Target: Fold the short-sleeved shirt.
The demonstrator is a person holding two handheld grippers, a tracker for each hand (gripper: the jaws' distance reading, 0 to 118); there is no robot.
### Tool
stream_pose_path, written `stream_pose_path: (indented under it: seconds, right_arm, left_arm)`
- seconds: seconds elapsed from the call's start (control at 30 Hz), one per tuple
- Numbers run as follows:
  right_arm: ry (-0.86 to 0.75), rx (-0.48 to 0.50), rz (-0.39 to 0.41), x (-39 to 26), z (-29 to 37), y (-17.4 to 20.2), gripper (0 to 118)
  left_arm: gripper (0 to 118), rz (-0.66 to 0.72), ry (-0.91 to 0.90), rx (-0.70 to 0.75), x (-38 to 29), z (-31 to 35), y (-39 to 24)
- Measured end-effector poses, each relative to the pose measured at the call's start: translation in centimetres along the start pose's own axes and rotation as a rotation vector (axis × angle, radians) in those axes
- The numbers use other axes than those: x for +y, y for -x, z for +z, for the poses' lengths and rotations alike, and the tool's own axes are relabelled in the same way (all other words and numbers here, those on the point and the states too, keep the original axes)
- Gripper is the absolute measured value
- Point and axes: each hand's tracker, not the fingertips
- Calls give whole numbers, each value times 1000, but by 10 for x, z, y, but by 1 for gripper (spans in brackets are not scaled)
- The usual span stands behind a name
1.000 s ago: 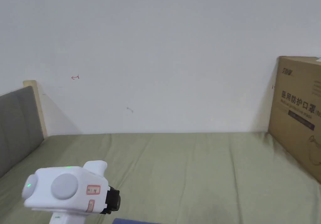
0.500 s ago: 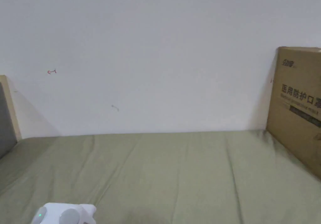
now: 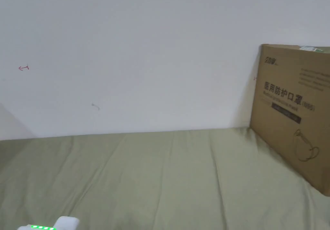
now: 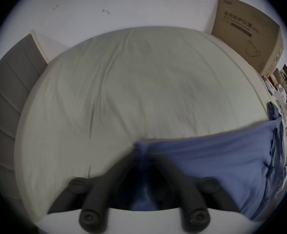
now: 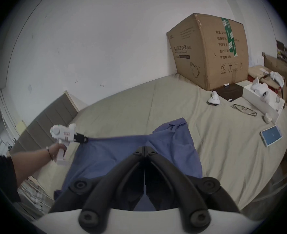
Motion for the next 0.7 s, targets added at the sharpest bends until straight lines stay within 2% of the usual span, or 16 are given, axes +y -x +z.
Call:
stream_pose_path:
  seconds: [0.03, 0.1, 0.17, 0.23, 0.3, 0.33, 0.37, 0.4, 0.43, 0.47, 0.53, 0.7]
  right_arm:
    - [-3, 35, -34, 6, -5, -6, 0]
    - [52, 74, -47, 25, -32, -17, 0]
    - [143, 100, -57, 49, -71, -31, 0]
    - [229, 9, -87, 70, -112, -46, 0]
    - [299, -75, -109, 84, -148, -63, 0]
    - [351, -121, -100, 91, -165, -69, 8]
    - [378, -137, -107, 94, -179, -77, 45]
    - [412, -140, -111, 96, -193, -84, 88]
    - [498, -158, -86, 95, -210, -89, 117]
    - [550, -198, -65, 92, -223, -93, 116]
    - [543, -267, -31, 90, -233, -102, 116]
    - [582, -298, -78, 78, -273, -118, 115]
  left_arm:
    - [2, -16, 8, 21, -6, 7, -5]
    - [2, -37, -7, -50, -18, 20, -6]
    - [2, 7, -66, -86, -27, 41, -3]
    - [2, 102, -150, -137, -36, 71, -1]
    - [2, 130, -211, -177, -42, 100, -4]
    - [2, 123, -234, -182, -44, 111, -5]
    - [2, 120, -254, -186, -46, 121, -5]
    - [2, 123, -249, -187, -46, 127, -6]
    - [2, 127, -248, -196, -45, 133, -6]
    - [2, 130, -245, -202, -45, 137, -6]
    - [2, 130, -241, -208, -43, 141, -7]
    - [2, 122, -234, -174, -39, 139, -3]
